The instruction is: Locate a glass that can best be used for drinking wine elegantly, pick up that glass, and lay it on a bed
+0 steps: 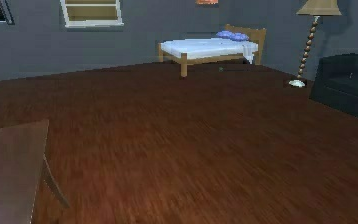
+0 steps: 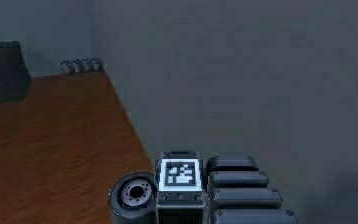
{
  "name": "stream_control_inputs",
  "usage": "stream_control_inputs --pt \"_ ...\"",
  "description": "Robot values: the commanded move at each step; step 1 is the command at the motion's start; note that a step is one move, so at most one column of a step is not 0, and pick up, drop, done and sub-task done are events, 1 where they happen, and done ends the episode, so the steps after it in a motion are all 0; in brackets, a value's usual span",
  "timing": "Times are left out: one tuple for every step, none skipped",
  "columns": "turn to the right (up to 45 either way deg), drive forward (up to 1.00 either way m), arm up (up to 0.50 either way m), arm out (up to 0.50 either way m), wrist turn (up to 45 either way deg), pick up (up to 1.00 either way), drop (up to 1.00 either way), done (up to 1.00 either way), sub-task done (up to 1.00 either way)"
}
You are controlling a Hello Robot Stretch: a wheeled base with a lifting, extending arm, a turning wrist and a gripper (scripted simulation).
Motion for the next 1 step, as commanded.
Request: stream_control_inputs --pt "0.0 0.30 0.00 0.00 0.0 0.00 0.00 0.00 0.00"
